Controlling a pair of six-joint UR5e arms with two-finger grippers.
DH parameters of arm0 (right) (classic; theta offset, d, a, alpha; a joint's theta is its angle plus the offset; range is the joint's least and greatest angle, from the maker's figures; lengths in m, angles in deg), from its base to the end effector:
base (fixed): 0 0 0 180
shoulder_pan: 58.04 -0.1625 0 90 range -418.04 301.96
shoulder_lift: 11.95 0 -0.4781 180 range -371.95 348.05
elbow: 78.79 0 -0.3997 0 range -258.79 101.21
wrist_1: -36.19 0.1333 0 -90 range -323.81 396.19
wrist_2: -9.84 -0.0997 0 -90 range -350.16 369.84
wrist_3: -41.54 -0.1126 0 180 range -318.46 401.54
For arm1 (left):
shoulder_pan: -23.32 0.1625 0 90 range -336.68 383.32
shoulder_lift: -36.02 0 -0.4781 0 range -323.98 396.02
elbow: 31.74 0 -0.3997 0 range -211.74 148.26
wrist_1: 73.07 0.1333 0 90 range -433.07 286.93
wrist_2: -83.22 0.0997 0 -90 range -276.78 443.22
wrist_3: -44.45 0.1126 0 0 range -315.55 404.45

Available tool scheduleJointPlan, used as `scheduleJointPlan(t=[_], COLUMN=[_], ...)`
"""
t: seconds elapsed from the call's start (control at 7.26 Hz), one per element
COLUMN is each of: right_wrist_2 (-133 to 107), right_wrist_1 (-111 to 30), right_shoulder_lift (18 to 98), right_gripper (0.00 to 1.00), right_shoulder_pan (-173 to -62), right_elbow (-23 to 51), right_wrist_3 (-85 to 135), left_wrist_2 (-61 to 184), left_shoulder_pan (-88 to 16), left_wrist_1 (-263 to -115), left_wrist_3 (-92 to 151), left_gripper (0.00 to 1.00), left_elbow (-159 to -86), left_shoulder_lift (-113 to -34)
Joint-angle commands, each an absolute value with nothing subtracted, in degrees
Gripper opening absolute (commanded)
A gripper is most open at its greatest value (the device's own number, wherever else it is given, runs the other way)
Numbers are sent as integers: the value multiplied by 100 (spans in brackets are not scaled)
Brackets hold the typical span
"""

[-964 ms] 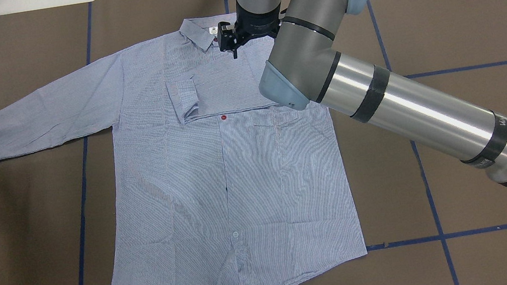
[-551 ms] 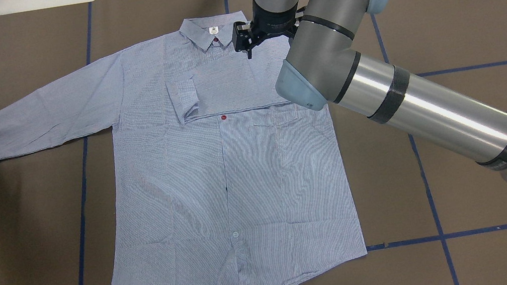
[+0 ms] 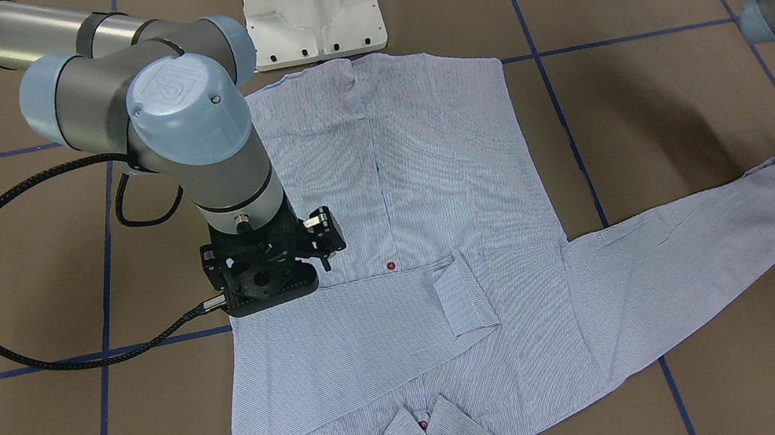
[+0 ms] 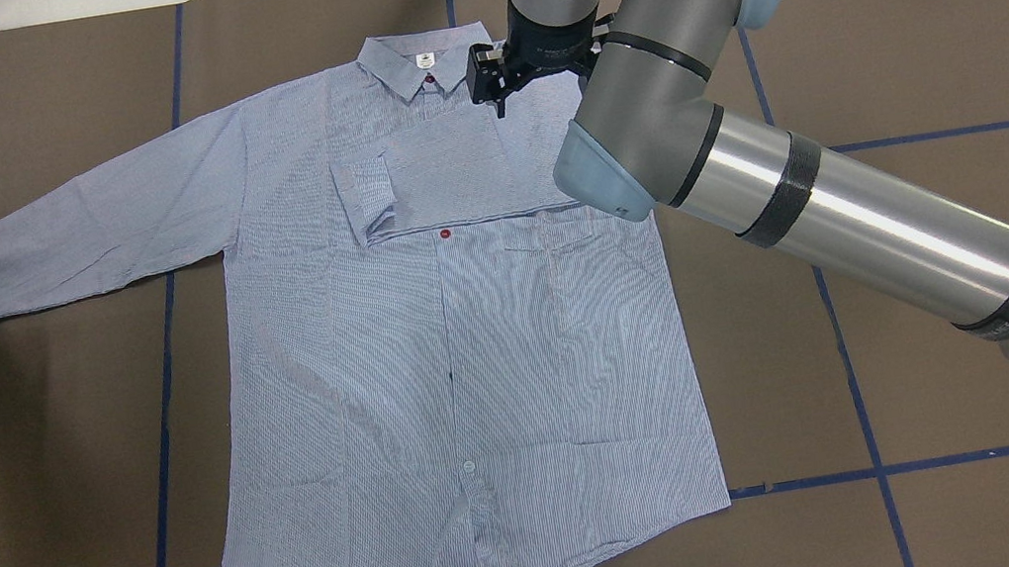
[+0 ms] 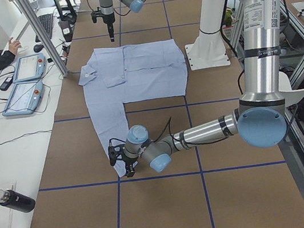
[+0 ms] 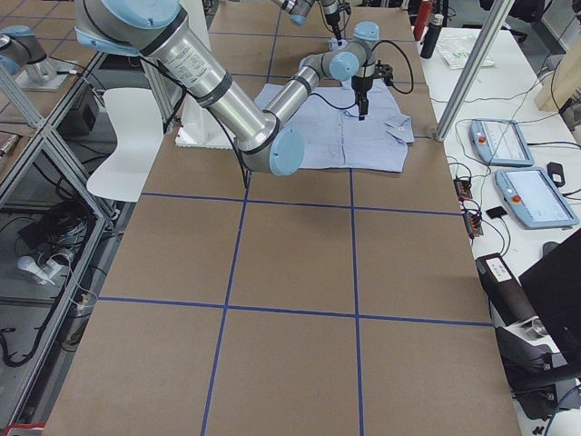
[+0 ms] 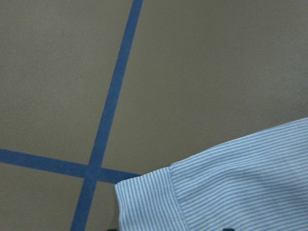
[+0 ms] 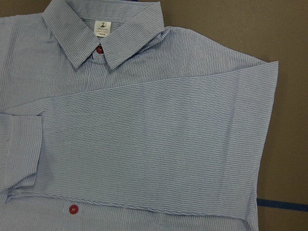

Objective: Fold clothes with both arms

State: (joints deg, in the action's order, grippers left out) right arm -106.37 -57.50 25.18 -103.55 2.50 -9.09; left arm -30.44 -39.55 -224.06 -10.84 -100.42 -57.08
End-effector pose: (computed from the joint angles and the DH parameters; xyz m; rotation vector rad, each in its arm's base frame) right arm -0.5076 -0.6359 0.1848 0.1447 -0.8068 -0.0604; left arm 0.1718 -0.5285 0.7729 0.2951 0.7832 -0.3085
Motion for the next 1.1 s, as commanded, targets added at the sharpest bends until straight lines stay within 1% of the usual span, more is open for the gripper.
scheduleJointPlan(t=[0.0,0.41,0.69,0.96], right_wrist_2=[-10627,-10627,-10609,-10601], right_wrist_1=[-5750,-5750,-5750,-5750], right_shoulder_lift=[2514,2514,2523,2523], right_gripper=[99,99,99,99], right_shoulder_pan=[-10356,-10356,-10356,-10356], right_elbow=[251,251,251,251], right_wrist_3=[-909,-909,-909,-909], left_wrist_2=[-3034,-3069,-3087,-3095], left_shoulder_pan=[-3952,-3943,-3943,-3935], left_wrist_1=[-22398,-22380,-22336,-22336], left_wrist_3=[-1057,-1057,-1066,-1101], left_gripper=[71,71,71,71], left_elbow=[-10047,-10108,-10502,-10513], left_shoulder_lift=[-5670,-5574,-5259,-5257])
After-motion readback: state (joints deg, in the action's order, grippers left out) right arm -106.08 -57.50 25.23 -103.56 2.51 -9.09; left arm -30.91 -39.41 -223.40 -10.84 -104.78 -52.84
